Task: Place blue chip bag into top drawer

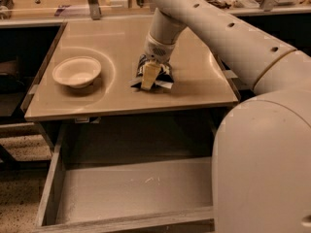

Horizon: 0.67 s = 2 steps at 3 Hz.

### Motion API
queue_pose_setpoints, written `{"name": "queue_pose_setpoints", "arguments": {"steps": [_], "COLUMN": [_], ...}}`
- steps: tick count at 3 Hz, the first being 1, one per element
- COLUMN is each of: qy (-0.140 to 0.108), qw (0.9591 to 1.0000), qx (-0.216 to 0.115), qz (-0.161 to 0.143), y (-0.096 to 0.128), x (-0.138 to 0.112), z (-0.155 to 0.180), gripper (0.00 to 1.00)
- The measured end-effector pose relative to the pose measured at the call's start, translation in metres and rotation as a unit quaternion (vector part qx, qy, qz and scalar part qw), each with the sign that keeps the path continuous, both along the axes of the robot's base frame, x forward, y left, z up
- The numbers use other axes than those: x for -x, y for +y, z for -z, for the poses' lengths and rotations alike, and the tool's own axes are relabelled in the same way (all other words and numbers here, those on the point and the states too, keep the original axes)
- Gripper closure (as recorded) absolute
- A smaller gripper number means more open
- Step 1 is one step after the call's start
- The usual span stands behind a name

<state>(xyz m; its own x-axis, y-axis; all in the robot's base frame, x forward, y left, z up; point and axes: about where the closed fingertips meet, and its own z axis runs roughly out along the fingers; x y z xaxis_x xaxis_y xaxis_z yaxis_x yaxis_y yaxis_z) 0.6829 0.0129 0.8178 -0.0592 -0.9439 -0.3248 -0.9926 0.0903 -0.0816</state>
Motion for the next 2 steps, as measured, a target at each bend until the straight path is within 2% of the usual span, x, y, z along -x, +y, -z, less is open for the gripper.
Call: {"name": "queue_pose_setpoints", "arguments": {"steps": [1, 2], "qy": [0.000, -0.007], "qw": [1.0000, 0.9999], "qx": [0.000, -0.011], "qz": [0.000, -0.010], "y": [0.000, -0.009], "x": [0.000, 0.017], "z": [-0.003, -0.020], "gripper": [0.87, 1.00]}}
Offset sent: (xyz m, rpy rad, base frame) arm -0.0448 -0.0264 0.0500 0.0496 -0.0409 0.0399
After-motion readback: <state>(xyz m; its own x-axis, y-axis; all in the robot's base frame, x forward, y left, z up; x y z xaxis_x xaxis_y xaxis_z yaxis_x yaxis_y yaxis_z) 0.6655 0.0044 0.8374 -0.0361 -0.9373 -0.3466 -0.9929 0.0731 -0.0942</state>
